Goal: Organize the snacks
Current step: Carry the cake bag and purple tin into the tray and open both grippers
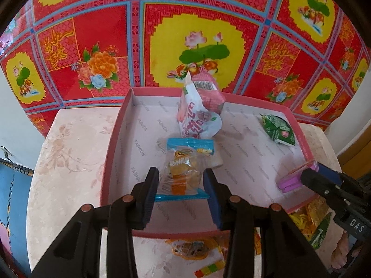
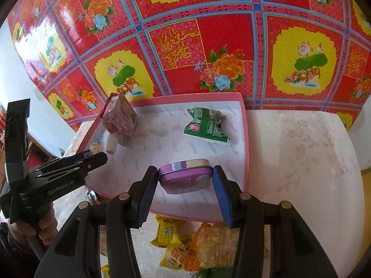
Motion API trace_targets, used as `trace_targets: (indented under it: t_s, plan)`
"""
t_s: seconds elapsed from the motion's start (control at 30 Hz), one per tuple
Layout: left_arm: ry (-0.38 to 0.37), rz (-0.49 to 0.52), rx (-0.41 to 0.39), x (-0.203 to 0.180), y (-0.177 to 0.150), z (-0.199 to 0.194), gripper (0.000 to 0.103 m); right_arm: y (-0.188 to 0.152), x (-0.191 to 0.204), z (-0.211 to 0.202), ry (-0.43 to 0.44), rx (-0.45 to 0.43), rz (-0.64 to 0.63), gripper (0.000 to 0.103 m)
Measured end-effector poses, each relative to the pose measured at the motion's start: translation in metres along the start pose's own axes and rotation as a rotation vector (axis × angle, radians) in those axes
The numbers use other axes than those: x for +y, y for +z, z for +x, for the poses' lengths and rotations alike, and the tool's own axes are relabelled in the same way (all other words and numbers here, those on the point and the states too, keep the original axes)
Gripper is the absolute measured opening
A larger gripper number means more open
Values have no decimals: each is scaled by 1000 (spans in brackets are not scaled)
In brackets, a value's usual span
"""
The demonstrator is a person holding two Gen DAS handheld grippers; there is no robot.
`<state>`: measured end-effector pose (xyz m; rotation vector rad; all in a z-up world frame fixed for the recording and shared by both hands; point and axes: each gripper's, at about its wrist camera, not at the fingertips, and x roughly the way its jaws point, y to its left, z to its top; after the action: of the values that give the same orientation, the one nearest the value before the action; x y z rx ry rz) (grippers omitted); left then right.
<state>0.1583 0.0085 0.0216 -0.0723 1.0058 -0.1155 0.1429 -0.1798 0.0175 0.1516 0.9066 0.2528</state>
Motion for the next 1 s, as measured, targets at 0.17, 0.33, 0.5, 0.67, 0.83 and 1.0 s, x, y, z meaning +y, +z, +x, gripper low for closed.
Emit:
trace_targets:
  t_s: [0.17,0.33,0.5,0.67,0.83,1.0]
  plan:
    - [0,-6,13,-2,3,10,42,5,1,5,1,-13,-5,50]
    - [4,-4,17,-4,5,17,42,9,3,10,-5,-21,-23,50]
    - [8,-6,22,-4,6,22,42,10,5,12,-12,-27,-30,50]
    - [4,0,13,-6,7,21,42,9,7,16,-11,-32,-22,50]
    - [20,-1,6,-5,7,11,47,7,3,12,-8,-32,-5,50]
    - [24,-11,-2,0,5,-1,47,6,0,2,-18,-50,3,54]
